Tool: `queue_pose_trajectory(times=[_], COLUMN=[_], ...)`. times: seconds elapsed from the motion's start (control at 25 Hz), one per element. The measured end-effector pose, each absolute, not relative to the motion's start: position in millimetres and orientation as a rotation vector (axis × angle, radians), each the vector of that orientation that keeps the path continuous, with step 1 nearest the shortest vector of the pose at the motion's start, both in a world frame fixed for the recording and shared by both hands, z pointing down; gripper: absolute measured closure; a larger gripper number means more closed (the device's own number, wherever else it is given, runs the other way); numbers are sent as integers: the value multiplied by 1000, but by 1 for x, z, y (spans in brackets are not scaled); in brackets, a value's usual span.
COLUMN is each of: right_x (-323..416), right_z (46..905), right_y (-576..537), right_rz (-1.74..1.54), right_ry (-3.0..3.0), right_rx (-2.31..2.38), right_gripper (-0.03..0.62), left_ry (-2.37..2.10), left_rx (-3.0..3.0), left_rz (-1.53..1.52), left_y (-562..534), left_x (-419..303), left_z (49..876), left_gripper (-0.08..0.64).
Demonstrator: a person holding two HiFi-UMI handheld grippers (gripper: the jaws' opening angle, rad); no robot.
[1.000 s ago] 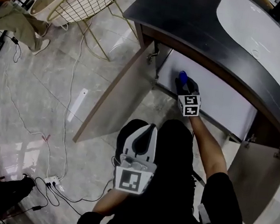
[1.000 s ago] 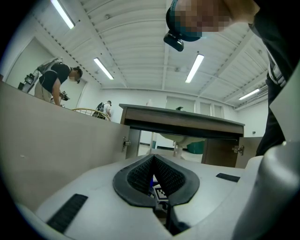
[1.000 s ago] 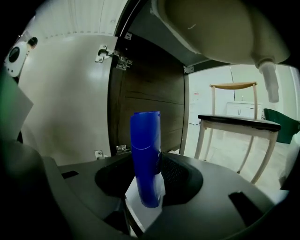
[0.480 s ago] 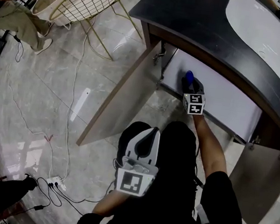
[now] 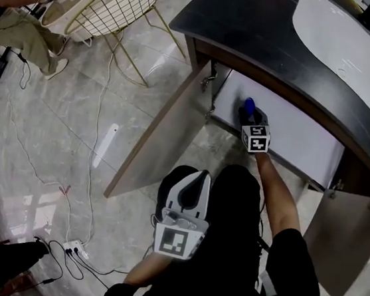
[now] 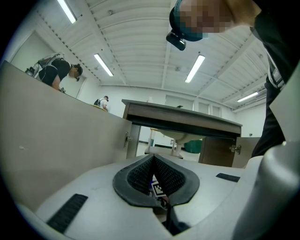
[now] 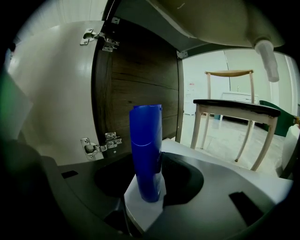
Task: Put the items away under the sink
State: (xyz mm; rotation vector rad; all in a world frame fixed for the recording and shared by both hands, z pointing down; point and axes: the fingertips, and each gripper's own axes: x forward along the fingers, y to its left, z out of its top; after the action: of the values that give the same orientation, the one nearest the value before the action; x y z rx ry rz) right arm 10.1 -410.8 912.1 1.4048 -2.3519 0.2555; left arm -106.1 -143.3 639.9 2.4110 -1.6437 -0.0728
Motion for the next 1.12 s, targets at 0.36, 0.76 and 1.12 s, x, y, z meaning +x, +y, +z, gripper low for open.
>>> queue_pose_trajectory(times=[0.36, 0.76, 1.12], right_x=[20, 57, 65], right_z=[912, 912, 843], right_y=[-396, -346, -280], right_rz=[316, 438, 743], right_ry=[-2344, -2220, -2069], right_rx=[1427, 1441, 1391], right_gripper=[399, 550, 581], left_ry=[-1623, -1550, -1531], left_rx=[2410, 2430, 2407], left_rz=[-84, -71, 76], left_y=[-147, -178, -198], left_x=[-103, -94, -90], left_z=[645, 635, 534], left_gripper=[545, 545, 545])
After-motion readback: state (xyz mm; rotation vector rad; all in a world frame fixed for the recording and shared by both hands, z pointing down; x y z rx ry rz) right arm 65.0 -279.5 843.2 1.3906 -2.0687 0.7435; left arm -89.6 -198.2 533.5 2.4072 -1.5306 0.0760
